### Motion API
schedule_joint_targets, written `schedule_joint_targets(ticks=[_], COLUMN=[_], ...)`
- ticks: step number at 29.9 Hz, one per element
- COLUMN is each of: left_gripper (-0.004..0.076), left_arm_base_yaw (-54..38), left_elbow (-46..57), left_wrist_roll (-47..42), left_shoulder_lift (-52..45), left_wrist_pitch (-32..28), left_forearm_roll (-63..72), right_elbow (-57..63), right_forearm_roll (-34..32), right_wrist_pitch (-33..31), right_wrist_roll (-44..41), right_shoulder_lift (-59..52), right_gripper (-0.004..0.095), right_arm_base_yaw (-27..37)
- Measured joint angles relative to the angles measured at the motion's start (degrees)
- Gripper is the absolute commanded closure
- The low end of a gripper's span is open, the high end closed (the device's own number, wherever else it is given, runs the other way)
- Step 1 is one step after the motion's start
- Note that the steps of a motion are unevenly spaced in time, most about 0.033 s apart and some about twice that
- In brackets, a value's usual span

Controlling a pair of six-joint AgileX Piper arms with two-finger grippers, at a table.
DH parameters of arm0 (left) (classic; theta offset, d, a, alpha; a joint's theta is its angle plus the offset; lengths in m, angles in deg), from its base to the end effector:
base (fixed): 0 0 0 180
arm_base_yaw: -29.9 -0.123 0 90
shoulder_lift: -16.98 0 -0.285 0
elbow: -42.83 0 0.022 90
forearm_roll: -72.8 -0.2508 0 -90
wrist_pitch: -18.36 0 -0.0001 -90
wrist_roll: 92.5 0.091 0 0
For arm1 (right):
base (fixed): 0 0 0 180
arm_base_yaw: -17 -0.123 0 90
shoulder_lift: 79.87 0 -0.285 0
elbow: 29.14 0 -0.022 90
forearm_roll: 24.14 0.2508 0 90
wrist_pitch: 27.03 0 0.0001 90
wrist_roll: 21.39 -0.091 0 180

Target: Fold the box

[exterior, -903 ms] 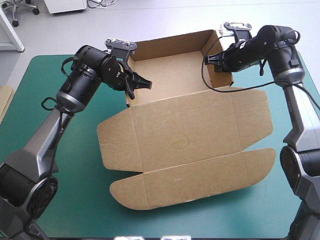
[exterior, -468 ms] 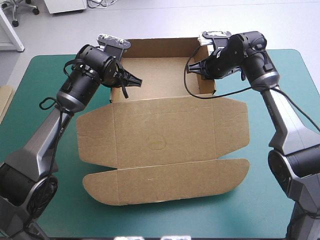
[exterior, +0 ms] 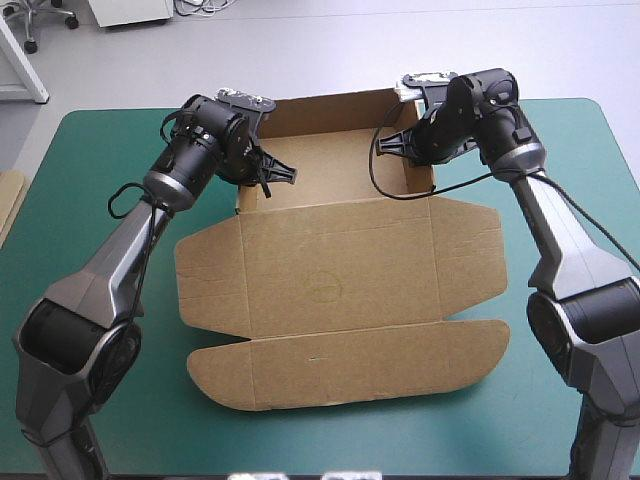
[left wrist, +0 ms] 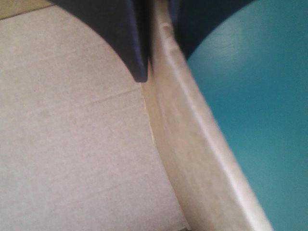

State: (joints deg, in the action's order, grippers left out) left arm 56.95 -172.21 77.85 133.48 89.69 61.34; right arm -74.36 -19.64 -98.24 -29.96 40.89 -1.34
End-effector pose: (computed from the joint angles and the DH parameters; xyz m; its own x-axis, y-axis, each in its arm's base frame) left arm 0.3758 -0.1726 0.3578 -0.8235 0.3064 -0.4775 0.2854 0.9511 0.1181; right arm 0.4088 0.1426 0.3759 -0.8426 -0.0965 -0.5299 -0.2091 0.9653 0.1567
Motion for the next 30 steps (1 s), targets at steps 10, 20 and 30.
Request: schedule_joint_targets(ticks=[10,20,30], left_gripper=[0.0734,0.0734,0.0734], left_arm_base_yaw=[-5.9,-6.3,-6.3], left_elbow=[0.3,0.3,0.1], left_wrist_roll=[3.1,4.2,4.5], left_shoulder_lift=[4.9,11.7,12.8], left_wrist_pitch=[-1.2,-2.9,-3.2], left_forearm_roll=[9.4,12.2,12.6], right_elbow=[1.3,1.6,1.6], right_forearm_roll=[1.3,-0.4,-0.7], right_wrist_pitch=[0.1,0.2,0.3], right_wrist_roll=[0.8,1.2,1.4], right_shoulder_lift=[6.1,11.1,12.7], right_gripper=[0.0905,0.0905,0.0906], right_arm_base_yaw=[-0.1,-0.1,-0.1])
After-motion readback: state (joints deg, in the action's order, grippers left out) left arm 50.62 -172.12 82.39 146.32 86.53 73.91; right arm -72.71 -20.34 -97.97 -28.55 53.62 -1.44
